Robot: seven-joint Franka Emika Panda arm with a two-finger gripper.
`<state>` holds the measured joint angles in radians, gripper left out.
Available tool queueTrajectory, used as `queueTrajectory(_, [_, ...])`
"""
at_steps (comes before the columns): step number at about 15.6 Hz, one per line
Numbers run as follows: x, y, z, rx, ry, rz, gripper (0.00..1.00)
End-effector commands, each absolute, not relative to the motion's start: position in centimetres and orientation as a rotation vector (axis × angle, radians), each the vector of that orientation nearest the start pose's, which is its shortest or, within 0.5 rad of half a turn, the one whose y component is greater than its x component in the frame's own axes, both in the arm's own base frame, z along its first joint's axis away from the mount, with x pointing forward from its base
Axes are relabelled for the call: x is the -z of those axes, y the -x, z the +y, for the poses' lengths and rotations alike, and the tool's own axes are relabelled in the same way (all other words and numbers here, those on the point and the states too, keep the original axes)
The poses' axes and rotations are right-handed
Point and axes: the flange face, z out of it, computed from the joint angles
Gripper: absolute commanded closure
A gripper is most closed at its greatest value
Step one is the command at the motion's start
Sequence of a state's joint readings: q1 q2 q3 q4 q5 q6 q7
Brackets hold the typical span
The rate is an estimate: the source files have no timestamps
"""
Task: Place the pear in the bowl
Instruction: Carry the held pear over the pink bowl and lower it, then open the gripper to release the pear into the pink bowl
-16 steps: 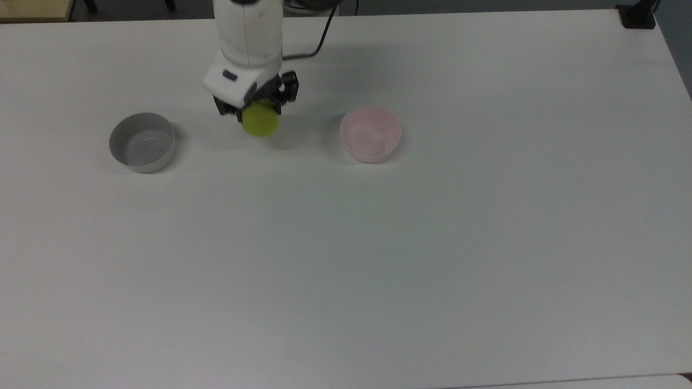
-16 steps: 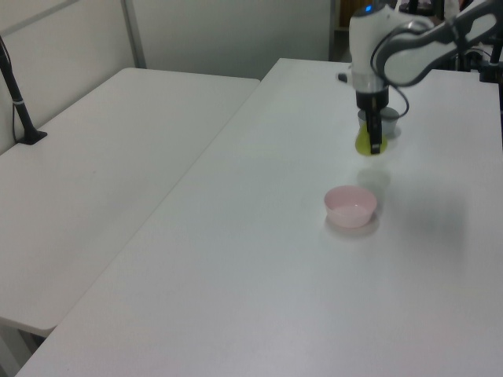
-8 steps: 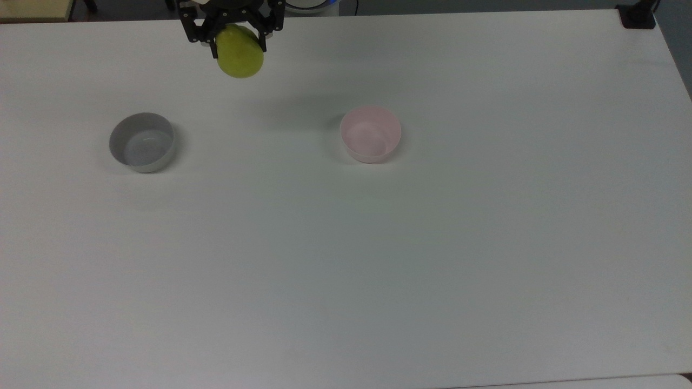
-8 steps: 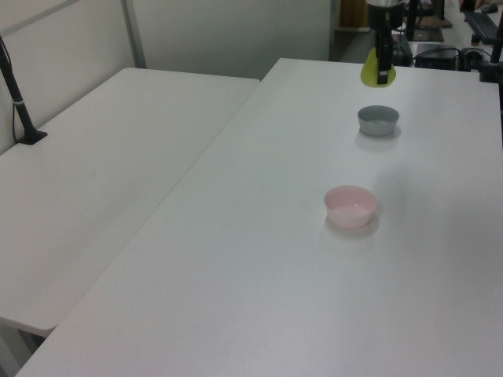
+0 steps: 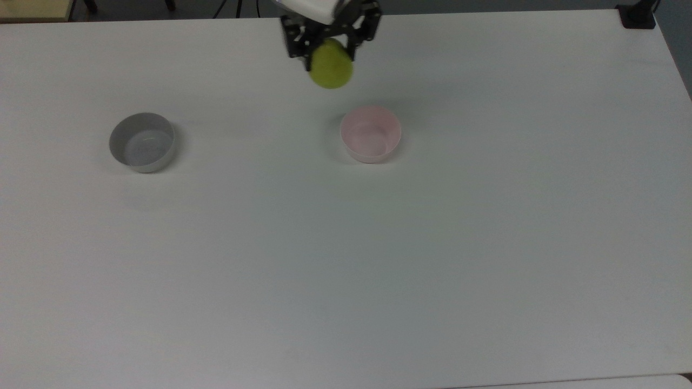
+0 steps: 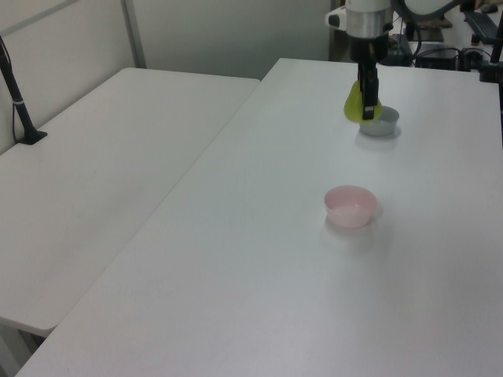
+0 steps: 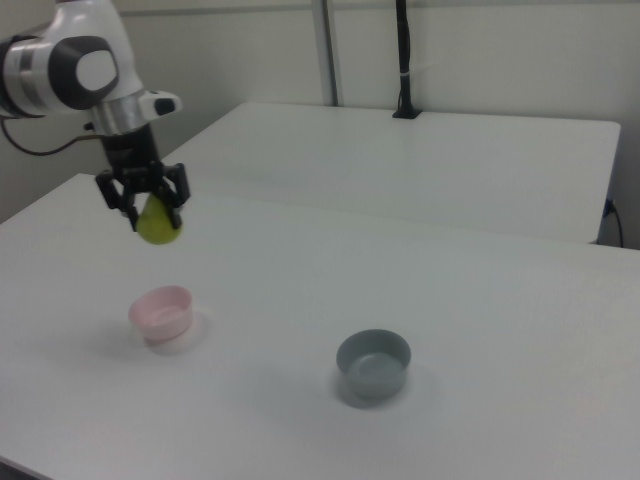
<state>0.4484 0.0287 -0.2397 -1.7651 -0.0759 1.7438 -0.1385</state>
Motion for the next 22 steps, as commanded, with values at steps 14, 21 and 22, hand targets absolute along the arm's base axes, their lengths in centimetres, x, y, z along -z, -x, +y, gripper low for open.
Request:
queueTrajectory(14, [-38.4,-57.1,19.8,-0.22,3.183,-0.707,0.99])
queueTrajectory(21, [-34.7,-57.3,19.7,-0.269,3.193,-0.716,0.93])
queueTrajectory(22, [-34.7,-57.3,19.7,-0.267,3.193,-0.716,0.82])
